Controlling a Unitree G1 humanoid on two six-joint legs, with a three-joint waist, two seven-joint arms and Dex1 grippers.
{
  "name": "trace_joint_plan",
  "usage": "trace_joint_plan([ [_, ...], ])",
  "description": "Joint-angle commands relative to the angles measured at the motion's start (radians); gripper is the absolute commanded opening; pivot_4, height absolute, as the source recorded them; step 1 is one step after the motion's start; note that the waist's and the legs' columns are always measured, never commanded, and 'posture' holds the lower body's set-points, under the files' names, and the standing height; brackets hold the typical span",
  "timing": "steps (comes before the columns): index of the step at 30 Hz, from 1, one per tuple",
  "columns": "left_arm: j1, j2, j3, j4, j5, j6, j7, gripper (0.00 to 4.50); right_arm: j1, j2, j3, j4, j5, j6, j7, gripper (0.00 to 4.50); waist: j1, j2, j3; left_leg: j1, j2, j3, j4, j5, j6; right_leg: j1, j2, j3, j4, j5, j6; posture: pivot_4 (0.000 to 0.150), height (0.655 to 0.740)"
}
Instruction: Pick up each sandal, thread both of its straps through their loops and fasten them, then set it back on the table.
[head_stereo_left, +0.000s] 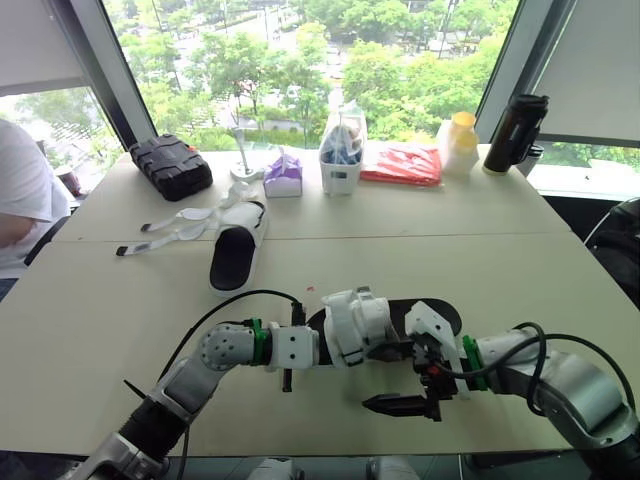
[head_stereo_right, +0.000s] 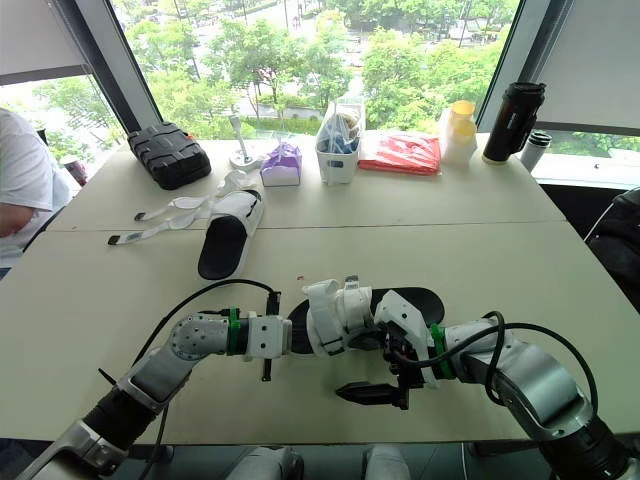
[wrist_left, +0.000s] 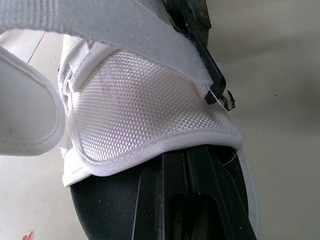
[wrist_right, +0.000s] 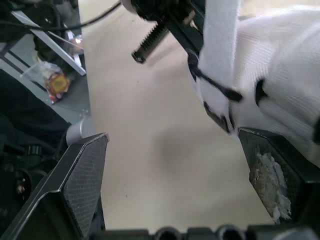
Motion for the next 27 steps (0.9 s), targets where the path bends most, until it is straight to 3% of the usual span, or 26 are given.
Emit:
trace_joint_plan([
  [1,0.058,0.033,-0.065,0.114,0.09,0.065,-0.03,0.0,-0.03,0.003,-0.013,-0.024,0.013,0.003,-0.016,4.46,0.0,0.0,0.0,0.0,0.0,0.0,0.0,0.0,0.0,0.0,0.0,0.0,0.0,0.0,0.0,0.15,0.74],
  [27,0.063,0.037,-0.06,0.108,0.092,0.065,-0.027,0.0,-0.112,0.006,0.103,0.037,0.027,0.009,0.119,4.46,0.0,0.0,0.0,0.0,0.0,0.0,0.0,0.0,0.0,0.0,0.0,0.0,0.0,0.0,0.0,0.15,0.74],
])
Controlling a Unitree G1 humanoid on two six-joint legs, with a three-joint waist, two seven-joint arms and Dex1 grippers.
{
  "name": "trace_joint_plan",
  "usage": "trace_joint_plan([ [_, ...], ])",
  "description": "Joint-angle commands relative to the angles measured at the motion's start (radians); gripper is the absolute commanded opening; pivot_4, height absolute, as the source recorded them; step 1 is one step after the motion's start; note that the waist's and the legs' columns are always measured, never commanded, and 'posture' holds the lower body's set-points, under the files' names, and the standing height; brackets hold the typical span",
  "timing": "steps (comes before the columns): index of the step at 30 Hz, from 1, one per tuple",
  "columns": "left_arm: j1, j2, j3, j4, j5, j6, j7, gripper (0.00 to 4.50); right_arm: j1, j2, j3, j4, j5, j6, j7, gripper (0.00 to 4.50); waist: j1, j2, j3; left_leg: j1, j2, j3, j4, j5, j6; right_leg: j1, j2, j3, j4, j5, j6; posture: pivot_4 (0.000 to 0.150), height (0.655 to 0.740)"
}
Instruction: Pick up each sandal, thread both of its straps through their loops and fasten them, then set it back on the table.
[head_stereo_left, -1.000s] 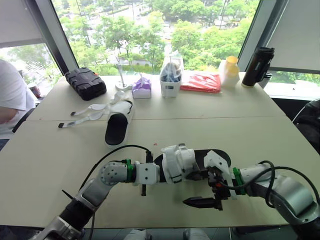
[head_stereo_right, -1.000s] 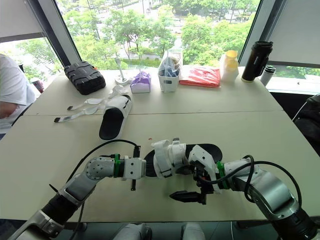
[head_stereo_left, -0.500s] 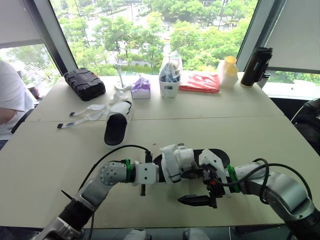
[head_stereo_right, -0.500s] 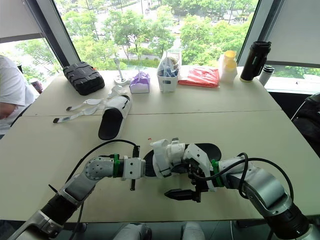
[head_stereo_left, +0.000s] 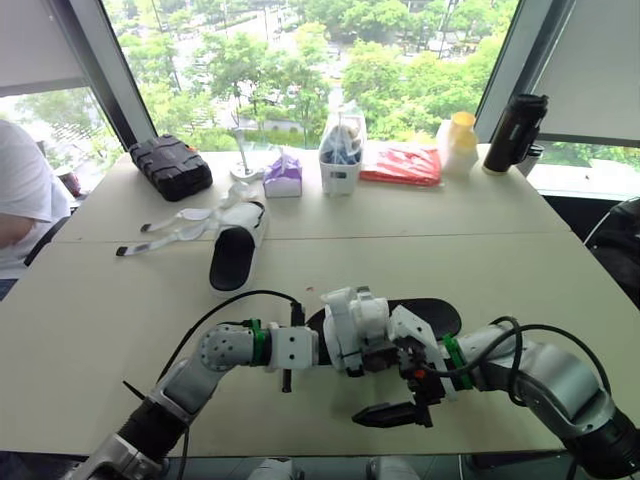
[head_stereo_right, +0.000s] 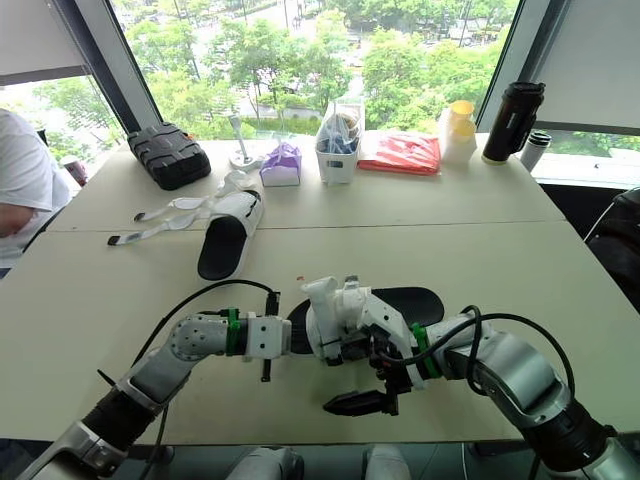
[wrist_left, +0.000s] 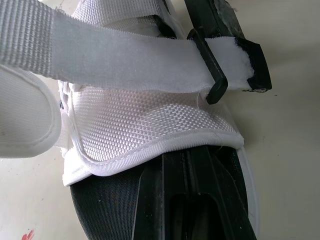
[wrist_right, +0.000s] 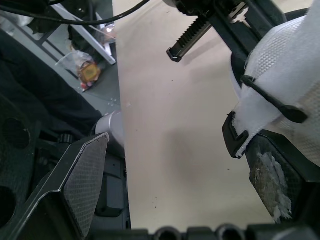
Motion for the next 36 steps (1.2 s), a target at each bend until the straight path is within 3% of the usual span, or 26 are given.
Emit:
trace_joint_plan([
  [1,0.057,0.036,-0.063,0.113,0.093,0.065,-0.027,0.0,-0.029,0.003,-0.001,0.004,0.01,-0.028,0.025,4.46,0.0,0.0,0.0,0.0,0.0,0.0,0.0,0.0,0.0,0.0,0.0,0.0,0.0,0.0,0.0,0.15,0.74],
  [13,0.054,0.031,-0.068,0.109,0.095,0.065,-0.027,0.0,-0.093,0.065,0.043,0.076,-0.012,0.073,-0.056,4.46,0.0,0.0,0.0,0.0,0.0,0.0,0.0,0.0,0.0,0.0,0.0,0.0,0.0,0.0,0.0,0.15,0.74],
  [16,0.055,0.031,-0.068,0.109,0.096,0.065,-0.026,0.0,-0.101,0.076,0.047,0.086,-0.016,0.084,-0.063,3.71,-0.001,0.0,0.0,0.001,0.0,0.0,0.0,0.0,0.0,0.0,0.0,0.0,0.0,0.0,0.0,0.15,0.74],
  [23,0.058,0.03,-0.068,0.108,0.096,0.066,-0.023,0.0,-0.106,0.08,0.055,0.097,-0.021,0.096,-0.083,0.18,0.0,-0.001,0.0,0.0,0.0,0.0,0.0,0.0,0.0,0.0,0.0,0.0,0.0,0.0,0.0,0.15,0.74],
  [36,0.055,0.024,-0.07,0.112,0.095,0.067,-0.021,0.0,-0.094,0.038,0.1,0.104,-0.032,0.134,-0.064,0.08,-0.001,-0.001,0.0,0.0,0.0,0.0,0.0,0.0,0.0,0.0,0.0,0.0,0.0,0.0,0.0,0.15,0.74],
])
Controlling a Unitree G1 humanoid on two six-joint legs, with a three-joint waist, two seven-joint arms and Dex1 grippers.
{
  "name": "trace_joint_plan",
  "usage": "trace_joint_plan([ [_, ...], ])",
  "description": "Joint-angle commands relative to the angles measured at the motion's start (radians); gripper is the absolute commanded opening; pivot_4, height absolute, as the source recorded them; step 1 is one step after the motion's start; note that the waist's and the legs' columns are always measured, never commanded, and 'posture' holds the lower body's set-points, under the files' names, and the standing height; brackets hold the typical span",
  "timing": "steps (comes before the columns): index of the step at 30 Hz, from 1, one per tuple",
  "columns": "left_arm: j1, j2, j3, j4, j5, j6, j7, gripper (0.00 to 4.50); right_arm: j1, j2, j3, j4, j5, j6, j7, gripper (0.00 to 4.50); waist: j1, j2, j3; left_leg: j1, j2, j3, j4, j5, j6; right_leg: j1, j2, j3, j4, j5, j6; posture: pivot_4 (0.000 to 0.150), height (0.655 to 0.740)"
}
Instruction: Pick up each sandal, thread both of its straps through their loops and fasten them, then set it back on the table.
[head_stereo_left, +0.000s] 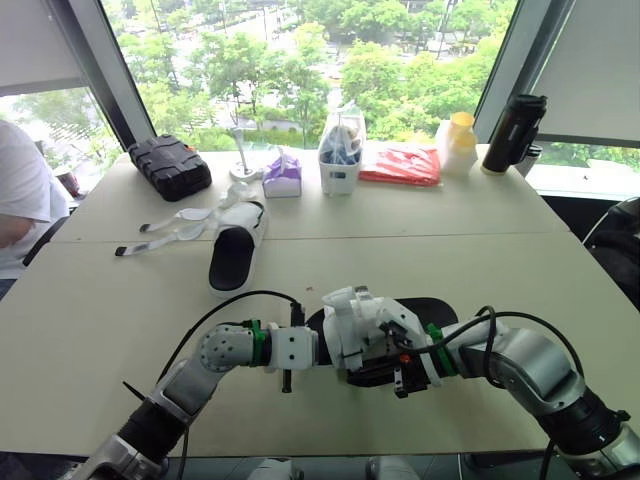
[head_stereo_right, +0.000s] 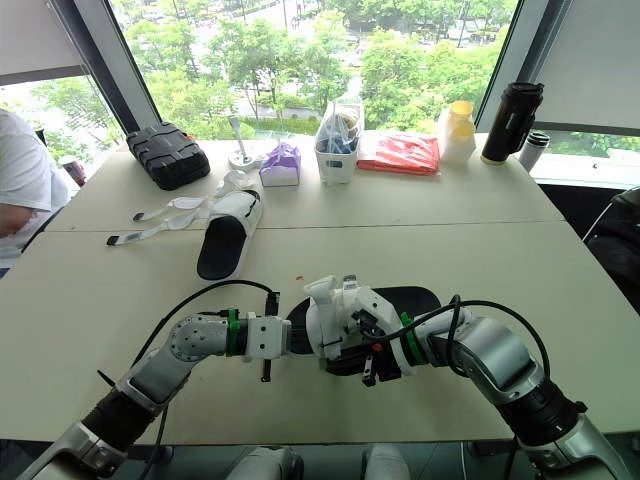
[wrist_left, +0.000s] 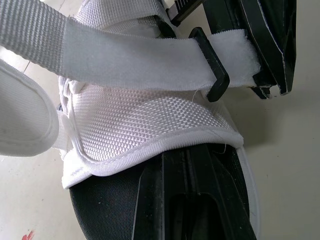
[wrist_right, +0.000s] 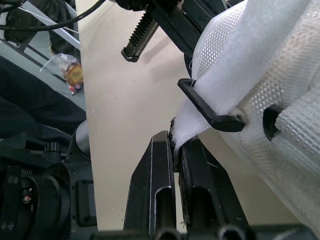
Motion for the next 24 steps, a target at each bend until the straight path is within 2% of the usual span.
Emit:
trace_joint_plan([
  [1,0.053,0.025,-0.07,0.109,0.094,0.07,-0.026,0.0,0.018,-0.058,0.073,-0.014,-0.027,-0.011,0.051,0.08,0.001,0.0,0.0,0.0,0.0,0.0,0.0,0.0,0.0,0.0,0.0,0.0,0.0,0.0,0.0,0.15,0.74],
  [5,0.07,0.033,-0.065,0.092,0.088,0.082,-0.027,0.0,0.069,-0.159,0.185,-0.042,-0.092,-0.103,0.143,0.08,0.0,0.001,-0.001,-0.001,0.0,0.0,0.0,-0.001,0.001,0.0,-0.001,0.0,-0.001,-0.001,0.001,0.15,0.74],
  [11,0.087,0.049,-0.058,0.076,0.084,0.093,-0.033,0.0,0.122,-0.235,0.262,-0.093,-0.174,-0.238,0.228,0.08,0.001,-0.001,-0.001,0.0,0.0,0.0,-0.001,-0.003,0.0,0.0,-0.001,-0.001,-0.001,-0.002,0.003,0.15,0.74],
  [13,0.087,0.049,-0.057,0.078,0.085,0.096,-0.032,0.0,0.136,-0.244,0.255,-0.113,-0.176,-0.254,0.239,0.08,0.001,-0.001,-0.002,0.0,0.0,0.0,-0.001,-0.005,0.0,0.0,0.0,-0.001,-0.001,-0.002,0.008,0.15,0.74],
  [20,0.071,0.041,-0.069,0.101,0.097,0.093,-0.028,0.0,0.156,-0.279,0.206,-0.184,-0.176,-0.3,0.264,0.08,0.004,-0.001,-0.002,-0.001,-0.001,0.0,0.0,-0.007,0.001,0.0,-0.001,0.0,-0.003,-0.003,0.009,0.15,0.74],
  [24,0.043,0.045,-0.097,0.144,0.143,0.055,-0.026,0.0,0.114,-0.296,0.068,-0.241,-0.091,-0.282,0.27,0.08,0.005,0.0,-0.001,-0.001,-0.001,0.0,0.0,-0.007,0.002,0.001,-0.002,0.0,-0.004,-0.003,0.009,0.15,0.74],
])
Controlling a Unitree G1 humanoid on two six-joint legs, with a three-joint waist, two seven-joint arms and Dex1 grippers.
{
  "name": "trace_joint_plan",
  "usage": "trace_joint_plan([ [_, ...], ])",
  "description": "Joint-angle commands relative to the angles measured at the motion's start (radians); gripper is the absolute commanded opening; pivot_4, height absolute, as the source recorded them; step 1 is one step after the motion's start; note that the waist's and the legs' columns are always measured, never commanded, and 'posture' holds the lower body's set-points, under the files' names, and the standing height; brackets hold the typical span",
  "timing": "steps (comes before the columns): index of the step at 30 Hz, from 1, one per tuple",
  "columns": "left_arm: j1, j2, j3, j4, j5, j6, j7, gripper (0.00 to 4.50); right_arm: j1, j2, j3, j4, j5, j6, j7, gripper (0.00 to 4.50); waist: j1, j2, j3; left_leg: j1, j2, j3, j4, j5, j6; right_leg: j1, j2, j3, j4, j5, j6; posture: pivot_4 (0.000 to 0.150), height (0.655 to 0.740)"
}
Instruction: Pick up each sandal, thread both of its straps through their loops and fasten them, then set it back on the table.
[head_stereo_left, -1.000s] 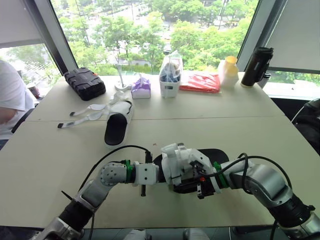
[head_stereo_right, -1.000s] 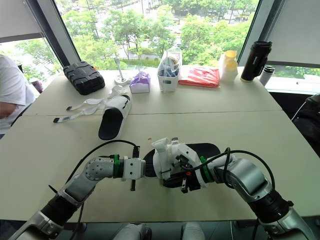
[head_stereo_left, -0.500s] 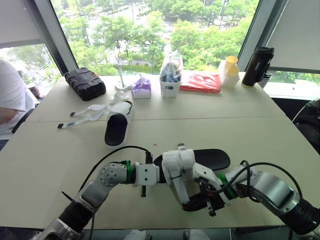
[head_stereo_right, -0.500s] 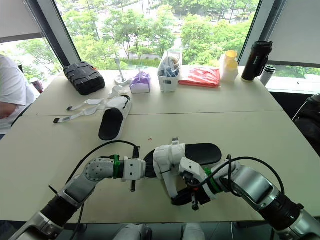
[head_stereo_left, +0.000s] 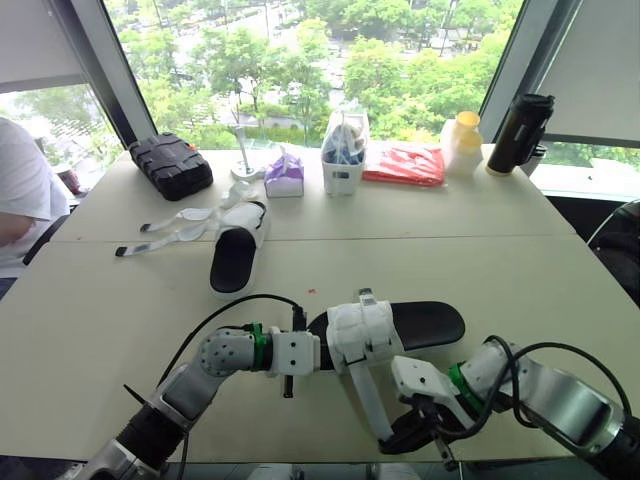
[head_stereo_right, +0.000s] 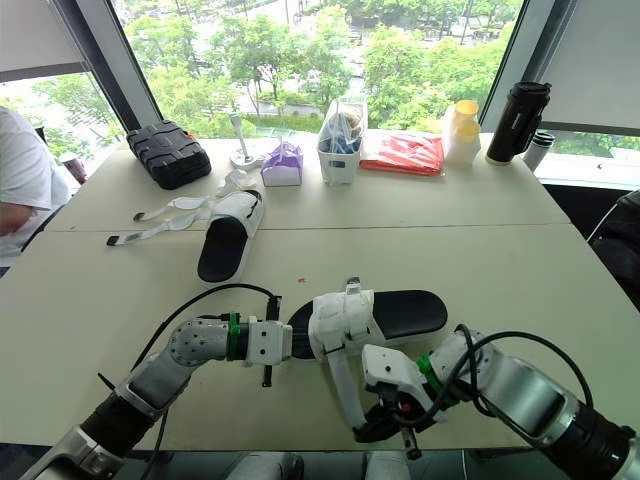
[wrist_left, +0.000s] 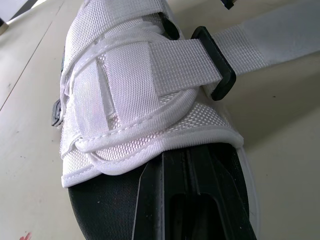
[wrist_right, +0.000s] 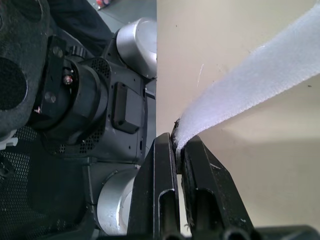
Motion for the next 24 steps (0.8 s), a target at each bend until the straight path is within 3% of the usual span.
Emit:
trace_joint_plan([
  [1,0.031,0.038,-0.088,0.182,0.141,0.049,-0.024,0.0,-0.043,-0.03,-0.123,-0.092,0.115,0.041,0.05,0.08,0.0,0.001,0.0,0.0,0.0,0.0,0.0,0.0,0.0,0.0,0.0,0.0,0.0,0.0,0.0,0.15,0.74],
  [7,0.01,0.027,-0.113,0.242,0.167,0.009,-0.015,0.0,-0.213,-0.021,-0.297,-0.071,0.299,0.15,0.077,0.08,0.0,0.001,0.001,0.002,0.0,0.0,0.002,0.0,0.0,0.004,0.0,0.0,0.0,-0.002,-0.003,0.15,0.74],
  [11,0.001,0.023,-0.117,0.268,0.176,-0.013,-0.009,0.0,-0.391,0.06,-0.29,0.062,0.315,0.203,0.051,0.08,0.003,0.003,0.001,0.002,0.0,0.002,0.002,0.0,0.0,0.003,-0.003,-0.002,0.0,-0.002,-0.003,0.15,0.74],
  [17,-0.003,0.024,-0.12,0.278,0.179,-0.026,-0.002,0.0,-0.544,0.216,-0.198,0.319,0.194,0.127,0.031,0.08,0.012,0.001,0.001,-0.001,-0.002,0.003,0.003,0.001,0.001,0.001,-0.006,-0.003,0.0,0.003,-0.004,0.15,0.74],
  [24,0.021,0.041,-0.11,0.245,0.17,-0.011,0.003,0.0,-0.575,0.328,-0.073,0.565,0.003,-0.059,0.044,0.08,0.007,0.001,0.001,0.001,-0.002,0.003,0.003,0.002,0.0,0.002,-0.006,-0.003,0.004,0.001,-0.001,0.15,0.74],
])
